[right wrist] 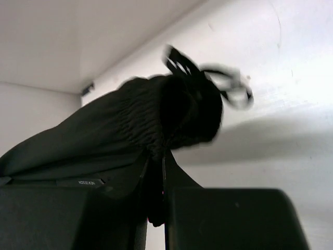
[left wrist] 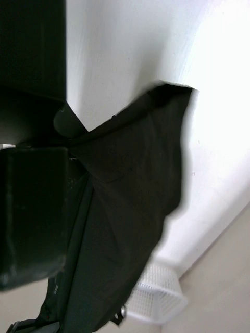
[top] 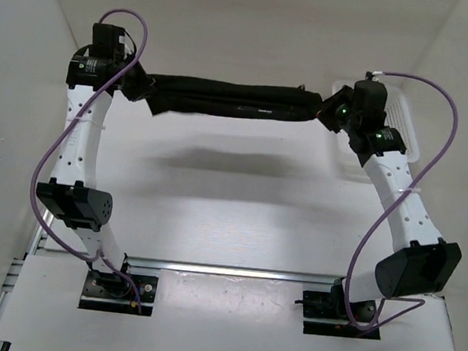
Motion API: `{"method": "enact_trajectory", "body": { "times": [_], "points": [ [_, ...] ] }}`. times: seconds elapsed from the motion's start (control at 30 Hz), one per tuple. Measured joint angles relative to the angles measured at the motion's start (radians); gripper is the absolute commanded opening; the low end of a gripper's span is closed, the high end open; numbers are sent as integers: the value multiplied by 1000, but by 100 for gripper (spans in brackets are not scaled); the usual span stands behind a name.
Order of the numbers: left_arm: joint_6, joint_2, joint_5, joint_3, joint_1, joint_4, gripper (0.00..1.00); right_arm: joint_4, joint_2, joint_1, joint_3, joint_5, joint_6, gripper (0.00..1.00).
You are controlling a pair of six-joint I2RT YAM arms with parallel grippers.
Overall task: Fold and stack the shorts
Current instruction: Fold the shorts
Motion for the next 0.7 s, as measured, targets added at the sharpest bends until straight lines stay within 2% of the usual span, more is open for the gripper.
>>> {"method": "enact_trajectory", "body": {
  "times": [0.07, 0.13, 0.2, 0.3, 0.33, 0.37, 0.4, 0.47, 0.5, 0.53, 0.6, 0.7],
  "points": [
    [10, -20, 18, 35, -3, -8, 10, -4, -37, -6, 6, 0, -8, 0],
    [22, -58, 33, -25, -3, 6, 10, -2, -85, -7, -32, 0, -15, 0],
    [33, -111, 48, -166, -3, 31, 10, 1, -137, -7, -106, 0, -22, 0],
    [45, -176, 66, -473, -4, 82, 10, 16, -209, 0, -298, -2, -26, 0],
    [46, -177, 71, -560, -5, 102, 17, 19, -221, 7, -363, -2, -26, 0],
    [48, -179, 72, -664, -5, 131, 26, 35, -237, 18, -449, 0, -25, 4],
    [50, -172, 72, -760, -5, 140, 28, 31, -249, 29, -533, -2, -25, 32],
    [52, -149, 60, -937, 3, 142, 28, -1, -263, 43, -675, 13, -31, 57],
    [53, -136, 53, -1000, 13, 133, 28, -23, -271, 42, -730, 27, -31, 76],
    [53, -127, 45, -1037, 24, 122, 28, -55, -282, 39, -768, 46, -31, 79],
    [59, -120, 21, -1062, 47, 97, 29, -113, -321, 34, -791, 82, -43, 77],
    [68, -132, -23, -1010, 69, 84, 29, -143, -400, 33, -762, 124, -57, 74]
  ]
}}
